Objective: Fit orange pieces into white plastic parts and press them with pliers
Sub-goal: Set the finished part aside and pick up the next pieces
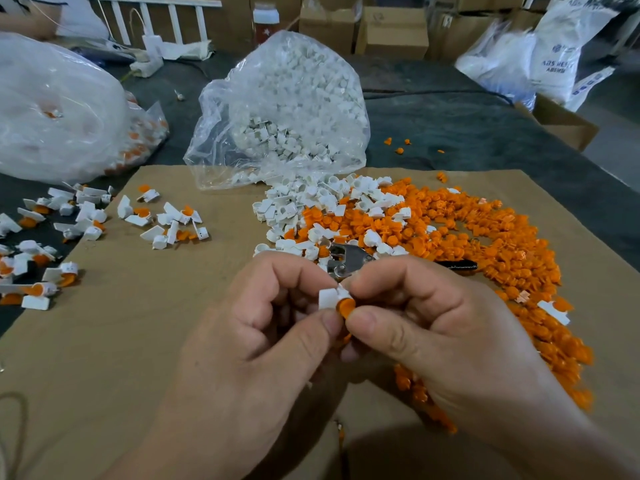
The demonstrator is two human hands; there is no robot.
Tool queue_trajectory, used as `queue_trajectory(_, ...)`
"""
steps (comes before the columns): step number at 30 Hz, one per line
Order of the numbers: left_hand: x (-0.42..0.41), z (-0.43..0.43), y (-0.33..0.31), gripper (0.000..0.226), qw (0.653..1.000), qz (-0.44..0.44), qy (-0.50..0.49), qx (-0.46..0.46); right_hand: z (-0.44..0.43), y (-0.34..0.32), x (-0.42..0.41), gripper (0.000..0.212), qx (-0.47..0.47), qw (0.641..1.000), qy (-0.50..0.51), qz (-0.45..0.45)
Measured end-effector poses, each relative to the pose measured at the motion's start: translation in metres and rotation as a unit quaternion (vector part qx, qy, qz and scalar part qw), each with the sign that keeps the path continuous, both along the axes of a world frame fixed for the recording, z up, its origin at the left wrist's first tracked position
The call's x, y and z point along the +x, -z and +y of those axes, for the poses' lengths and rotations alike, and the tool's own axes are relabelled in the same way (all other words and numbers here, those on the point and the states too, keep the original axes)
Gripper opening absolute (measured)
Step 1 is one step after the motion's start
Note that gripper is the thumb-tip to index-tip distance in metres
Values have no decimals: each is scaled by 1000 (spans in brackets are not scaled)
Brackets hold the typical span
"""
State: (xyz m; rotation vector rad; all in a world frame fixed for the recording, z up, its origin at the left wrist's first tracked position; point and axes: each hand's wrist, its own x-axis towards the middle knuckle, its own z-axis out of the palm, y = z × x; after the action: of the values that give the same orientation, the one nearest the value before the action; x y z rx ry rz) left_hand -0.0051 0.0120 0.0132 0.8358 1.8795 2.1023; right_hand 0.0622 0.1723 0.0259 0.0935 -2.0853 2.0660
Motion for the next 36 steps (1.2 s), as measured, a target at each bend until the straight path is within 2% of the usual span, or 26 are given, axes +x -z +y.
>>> queue_trajectory(8,2,1,-3,21,999,17,-29,-30,-3,1,-1,25,65,997,37,-2)
queue_trajectory(11,3,0,-4,20,999,16,-22,-32,-3,0,-3,22,20,999,11,-23)
queue_trajectory(16,4,2,-4,21,999,27,-18,-36,3,-3,-3,16,-126,987,-64,-72)
queue_trajectory(19,4,1,-3,21,998,33,-15,-47,5,-3,-3,11,-143,983,-77,-80)
queue_trajectory(25,3,-6,1,24,995,27,3,-92,10,-3,-3,12,-64,990,-45,-117)
queue_trajectory(31,3,-2,5,28,990,35,-23,-135,6,0,-5,9,-58,988,-22,-144)
queue_trajectory(33,1,-2,2,31,992,7,-21,-127,4,-4,-4,10,-50,988,-8,-149)
queue_trajectory(34,0,-1,1,32,993,-19,-17,-111,3,-6,-3,10,-9,990,10,-137)
queue_trajectory(35,-2,0,-1,30,995,-49,-13,-90,5,-6,0,12,79,990,44,-110)
queue_trajectory(36,-4,0,-2,28,995,-76,-14,-66,10,-5,2,15,196,974,89,-70)
